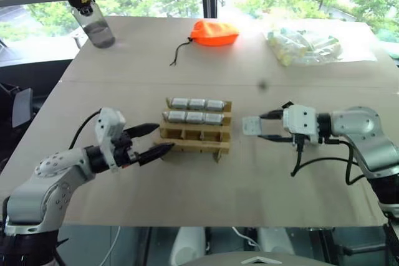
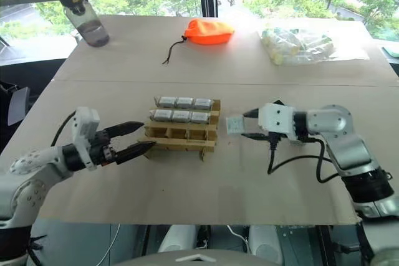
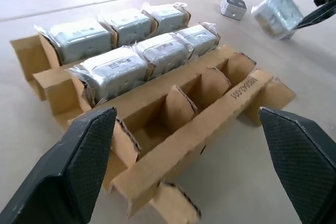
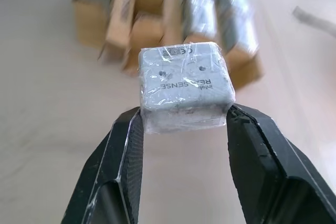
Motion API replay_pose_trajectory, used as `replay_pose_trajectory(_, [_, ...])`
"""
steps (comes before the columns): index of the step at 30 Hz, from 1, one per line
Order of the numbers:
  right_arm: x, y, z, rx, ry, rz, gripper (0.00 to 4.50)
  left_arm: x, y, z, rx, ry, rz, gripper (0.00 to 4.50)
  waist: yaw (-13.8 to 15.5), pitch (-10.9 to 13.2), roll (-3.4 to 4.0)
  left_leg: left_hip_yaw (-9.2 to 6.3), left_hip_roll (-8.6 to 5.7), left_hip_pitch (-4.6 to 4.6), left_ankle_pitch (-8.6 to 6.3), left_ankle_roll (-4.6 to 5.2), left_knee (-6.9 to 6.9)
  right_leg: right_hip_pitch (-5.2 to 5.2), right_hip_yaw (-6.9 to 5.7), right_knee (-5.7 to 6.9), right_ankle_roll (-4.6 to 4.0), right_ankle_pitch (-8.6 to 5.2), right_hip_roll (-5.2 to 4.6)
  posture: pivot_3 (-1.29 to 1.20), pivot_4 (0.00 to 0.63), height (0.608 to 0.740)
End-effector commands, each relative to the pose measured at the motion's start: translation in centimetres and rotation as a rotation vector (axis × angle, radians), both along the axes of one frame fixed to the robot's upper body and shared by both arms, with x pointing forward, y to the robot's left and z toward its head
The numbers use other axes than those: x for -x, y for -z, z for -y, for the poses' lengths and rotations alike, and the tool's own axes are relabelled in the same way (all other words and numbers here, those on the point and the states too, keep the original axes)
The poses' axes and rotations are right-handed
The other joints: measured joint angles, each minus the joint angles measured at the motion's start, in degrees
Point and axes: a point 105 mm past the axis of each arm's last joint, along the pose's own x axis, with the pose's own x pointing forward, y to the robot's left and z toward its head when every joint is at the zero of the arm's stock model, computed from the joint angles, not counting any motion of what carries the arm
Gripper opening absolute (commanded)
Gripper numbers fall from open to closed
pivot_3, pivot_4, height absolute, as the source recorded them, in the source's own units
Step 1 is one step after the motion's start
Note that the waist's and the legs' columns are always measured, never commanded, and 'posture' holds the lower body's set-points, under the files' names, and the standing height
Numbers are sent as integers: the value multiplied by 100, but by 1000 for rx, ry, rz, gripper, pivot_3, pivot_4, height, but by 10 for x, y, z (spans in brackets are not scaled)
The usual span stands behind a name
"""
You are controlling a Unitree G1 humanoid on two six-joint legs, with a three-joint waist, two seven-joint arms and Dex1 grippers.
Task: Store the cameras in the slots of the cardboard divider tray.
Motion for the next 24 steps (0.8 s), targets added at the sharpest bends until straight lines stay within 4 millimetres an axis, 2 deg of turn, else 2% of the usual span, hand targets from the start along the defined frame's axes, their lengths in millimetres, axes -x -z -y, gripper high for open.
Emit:
replay_pose_trajectory(1, [-1,-17,-27,-20,-81,205,1738,-5,-9,11,30,52,-40,4500,-10,4,-5,-1,0,0,2,-4,0,0,-1,1,0,0,0,0,150,726])
replay_pose_trajectory(4, [-3,-17,-57,-1,-184,386,1738,-15,-23,33,94,153,-54,4500,-8,9,-14,-1,-4,-2,3,-5,1,0,-2,0,1,0,-2,0,150,726])
replay_pose_trajectory(7, [-9,-18,-74,-7,-222,490,1738,-25,-28,42,106,183,-71,4500,-26,13,-22,-4,-22,-3,7,-10,6,1,-3,2,1,0,-2,0,150,726])
replay_pose_trajectory(11, [-16,-9,-78,-8,-203,468,1738,-34,-25,41,56,177,-39,4500,-64,13,-21,-1,-26,-6,8,-12,3,0,-5,-1,1,0,-4,0,150,726])
replay_pose_trajectory(16, [-16,-8,-78,-41,-177,431,1738,-32,-23,31,48,168,-37,4500,-90,16,-21,-3,-23,-3,12,-19,1,0,-4,1,1,0,-3,0,150,726])
replay_pose_trajectory(21, [-17,-22,-78,-224,-63,135,1738,-19,-32,18,35,192,25,4500,-98,18,-19,-4,-2,-1,14,-22,2,0,-2,8,0,0,-1,0,150,726])
replay_pose_trajectory(24, [-14,-24,-85,-303,-20,-67,2420,-7,-32,8,2,190,47,4500,-100,19,-19,-7,-1,-3,14,-22,2,0,-4,8,0,0,-3,0,150,726])
